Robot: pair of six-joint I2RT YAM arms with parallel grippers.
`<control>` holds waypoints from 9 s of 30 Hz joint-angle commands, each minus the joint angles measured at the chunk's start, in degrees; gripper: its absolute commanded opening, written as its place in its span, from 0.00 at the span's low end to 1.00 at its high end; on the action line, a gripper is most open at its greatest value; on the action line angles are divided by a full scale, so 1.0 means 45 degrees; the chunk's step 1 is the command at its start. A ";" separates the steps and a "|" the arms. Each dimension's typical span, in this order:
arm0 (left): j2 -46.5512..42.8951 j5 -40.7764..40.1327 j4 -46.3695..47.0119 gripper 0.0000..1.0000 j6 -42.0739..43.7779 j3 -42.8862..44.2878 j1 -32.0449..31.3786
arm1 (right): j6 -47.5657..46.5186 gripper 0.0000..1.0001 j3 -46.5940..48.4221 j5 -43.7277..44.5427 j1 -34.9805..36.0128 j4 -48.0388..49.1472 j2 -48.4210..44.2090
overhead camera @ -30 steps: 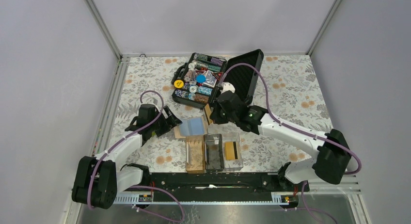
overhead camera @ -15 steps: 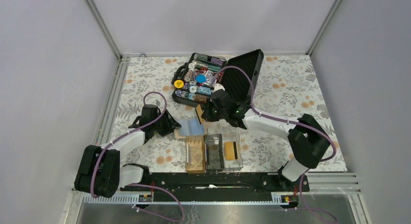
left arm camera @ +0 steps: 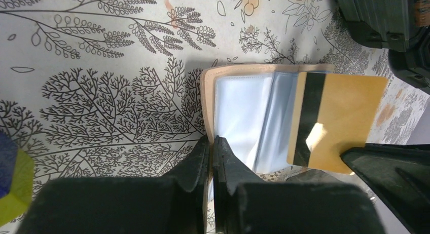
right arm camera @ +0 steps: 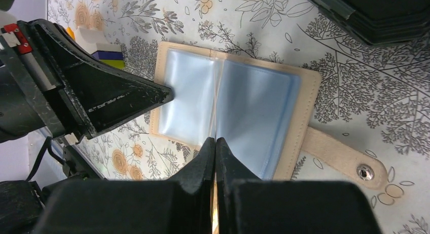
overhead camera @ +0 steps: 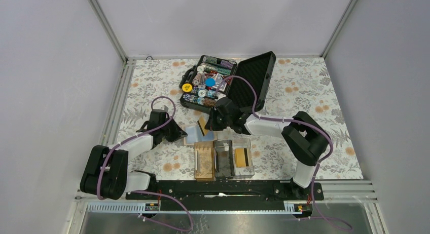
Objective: Put the credit cards into the card holder
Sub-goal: Insert the credit card into the card holder, then pick up the credit card from the storage box.
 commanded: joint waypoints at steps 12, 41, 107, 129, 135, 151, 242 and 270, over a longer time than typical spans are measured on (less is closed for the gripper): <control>-0.0455 -0.1237 0.1443 0.00 -0.0747 -0.0860 -0.0021 | 0.1279 0.00 -0.0405 -0.1609 -0.0049 0.1639 0.0809; -0.0338 -0.0783 0.1466 0.00 -0.0556 -0.0828 -0.0021 | 0.1008 0.00 0.0629 -0.0257 -0.0039 0.1039 0.2494; -0.0598 0.0525 0.2306 0.30 -0.0829 -0.1148 0.0086 | -0.3010 0.54 0.2714 -0.2821 0.1466 0.1564 0.3228; -0.4138 -0.2433 -0.1663 0.84 0.0283 -0.0199 0.0096 | -0.2546 0.92 0.3020 0.2938 0.1466 -0.5227 -0.1042; -0.5421 -0.1612 -0.3840 0.96 0.0292 0.1402 0.0111 | -0.0719 0.91 0.1760 0.2938 0.1765 -0.7096 -0.3469; -0.5369 -0.2849 -0.7457 0.99 0.4702 0.5772 0.0951 | 0.3530 0.88 -0.1875 0.2049 0.3620 -0.4689 -0.4284; -0.5682 -0.2958 -0.7421 0.99 0.4854 0.5366 0.0955 | 0.4106 0.60 -0.1747 0.1948 0.4340 -0.4047 -0.3940; -0.5634 -0.2901 -0.7421 0.99 0.4834 0.5364 0.0955 | 0.4110 0.16 -0.1056 0.3038 0.4455 -0.5909 -0.4102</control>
